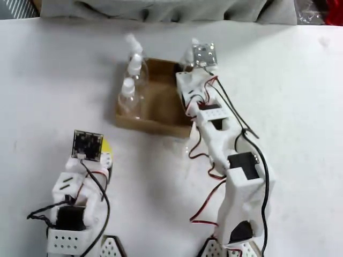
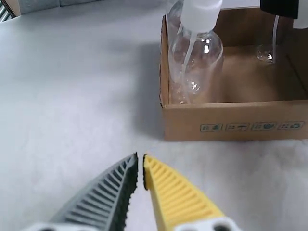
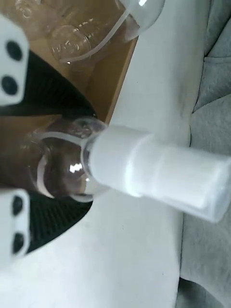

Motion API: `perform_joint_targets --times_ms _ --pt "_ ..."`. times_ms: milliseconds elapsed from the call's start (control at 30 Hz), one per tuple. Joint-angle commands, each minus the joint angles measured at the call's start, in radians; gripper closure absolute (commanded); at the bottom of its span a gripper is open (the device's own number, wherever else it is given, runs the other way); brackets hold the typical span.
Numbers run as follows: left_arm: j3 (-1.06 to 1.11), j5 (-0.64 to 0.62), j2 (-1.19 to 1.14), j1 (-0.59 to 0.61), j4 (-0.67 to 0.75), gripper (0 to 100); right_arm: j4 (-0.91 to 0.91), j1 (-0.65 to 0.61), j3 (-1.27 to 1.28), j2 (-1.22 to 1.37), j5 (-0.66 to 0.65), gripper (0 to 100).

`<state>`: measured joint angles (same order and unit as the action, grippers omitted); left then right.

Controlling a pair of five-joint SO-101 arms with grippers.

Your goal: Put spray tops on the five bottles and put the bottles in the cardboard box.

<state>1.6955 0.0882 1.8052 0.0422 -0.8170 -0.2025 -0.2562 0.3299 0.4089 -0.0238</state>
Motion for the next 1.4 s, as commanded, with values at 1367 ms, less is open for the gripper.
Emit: perform_joint_targets --times_ms 1367 --pt "-0.003 0.009 0.027 0.010 -0.003 98 -0.015 -0.031 -0.040 -0.007 -0.012 70.4"
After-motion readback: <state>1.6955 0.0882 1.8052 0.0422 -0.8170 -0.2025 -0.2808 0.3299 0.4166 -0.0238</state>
